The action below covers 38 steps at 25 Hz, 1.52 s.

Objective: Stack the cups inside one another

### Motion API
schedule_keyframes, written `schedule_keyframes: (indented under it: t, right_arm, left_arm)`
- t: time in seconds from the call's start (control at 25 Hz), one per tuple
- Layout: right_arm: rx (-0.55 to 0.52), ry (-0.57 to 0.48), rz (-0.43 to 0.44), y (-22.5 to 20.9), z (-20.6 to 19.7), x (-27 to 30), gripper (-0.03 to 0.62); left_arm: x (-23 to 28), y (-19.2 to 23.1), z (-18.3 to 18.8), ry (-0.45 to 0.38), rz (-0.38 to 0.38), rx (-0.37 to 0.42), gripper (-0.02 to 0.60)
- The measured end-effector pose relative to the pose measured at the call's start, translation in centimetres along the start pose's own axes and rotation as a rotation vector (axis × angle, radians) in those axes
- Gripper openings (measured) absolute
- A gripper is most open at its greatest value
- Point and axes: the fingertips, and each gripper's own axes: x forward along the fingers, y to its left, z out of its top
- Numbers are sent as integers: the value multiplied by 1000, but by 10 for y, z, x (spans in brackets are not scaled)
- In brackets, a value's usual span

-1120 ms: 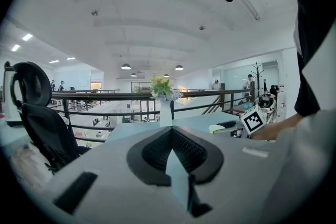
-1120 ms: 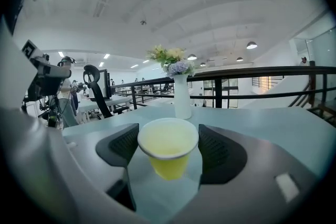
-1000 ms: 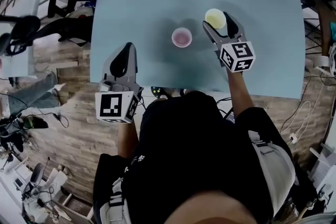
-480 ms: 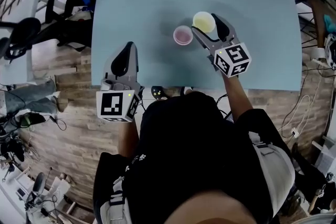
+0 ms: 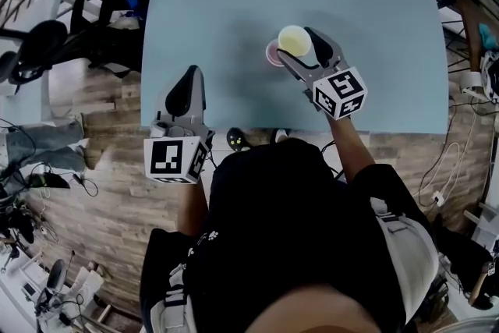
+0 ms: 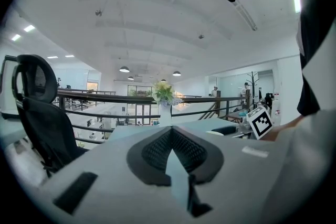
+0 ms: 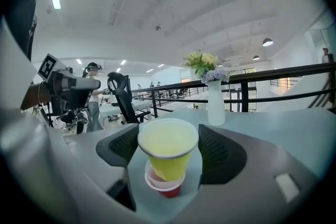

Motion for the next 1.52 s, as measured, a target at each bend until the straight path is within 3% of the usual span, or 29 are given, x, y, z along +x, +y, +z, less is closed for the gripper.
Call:
schedule_keyframes:
  t: [1.0,1.52]
  right_arm:
    - [15,138,35,4,-51,21,360]
    - [-39,205,34,7,-68,27,360]
  left_arm:
    - [-14,13,0,-1,60,-3,-12]
    - [-17,18,8,-20,72,8,-12]
